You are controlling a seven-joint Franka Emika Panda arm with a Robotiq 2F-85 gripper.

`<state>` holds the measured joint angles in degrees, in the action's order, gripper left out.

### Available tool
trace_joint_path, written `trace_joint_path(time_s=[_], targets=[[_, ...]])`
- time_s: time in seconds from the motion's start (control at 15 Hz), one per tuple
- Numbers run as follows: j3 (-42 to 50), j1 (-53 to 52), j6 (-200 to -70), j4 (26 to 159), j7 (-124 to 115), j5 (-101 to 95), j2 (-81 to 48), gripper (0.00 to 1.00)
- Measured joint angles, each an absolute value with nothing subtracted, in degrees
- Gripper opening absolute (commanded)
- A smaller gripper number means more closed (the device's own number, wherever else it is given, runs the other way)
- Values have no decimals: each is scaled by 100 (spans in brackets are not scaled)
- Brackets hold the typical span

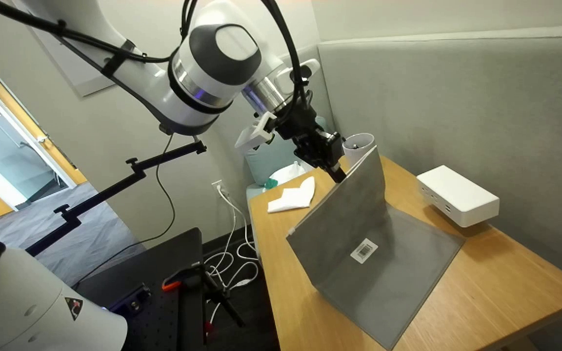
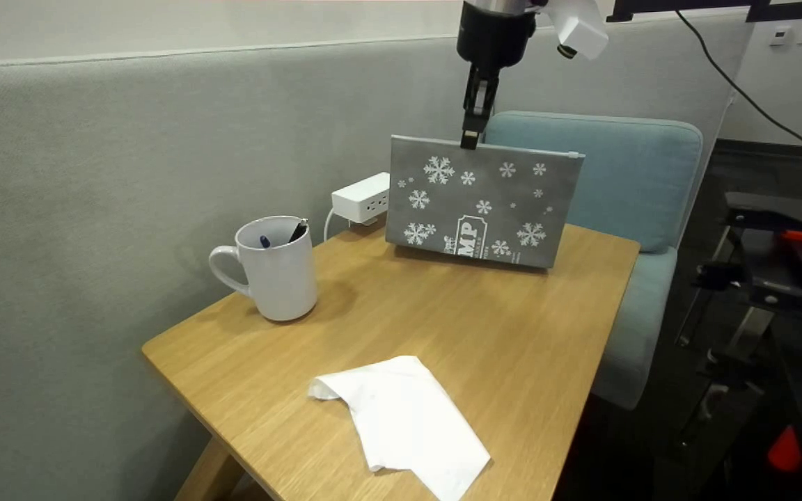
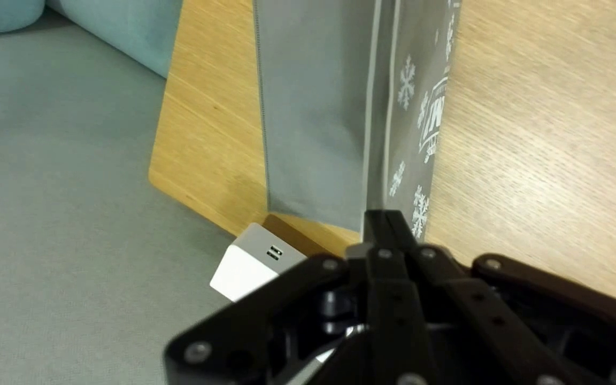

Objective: Open the grey object on the table.

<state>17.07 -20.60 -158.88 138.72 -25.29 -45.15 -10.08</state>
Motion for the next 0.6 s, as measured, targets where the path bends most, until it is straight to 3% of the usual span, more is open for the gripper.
trace_joint_path(time_s=[0.6], targets=[[1702,-2251,-15755,13881,-2768,-4647,-1000,0]])
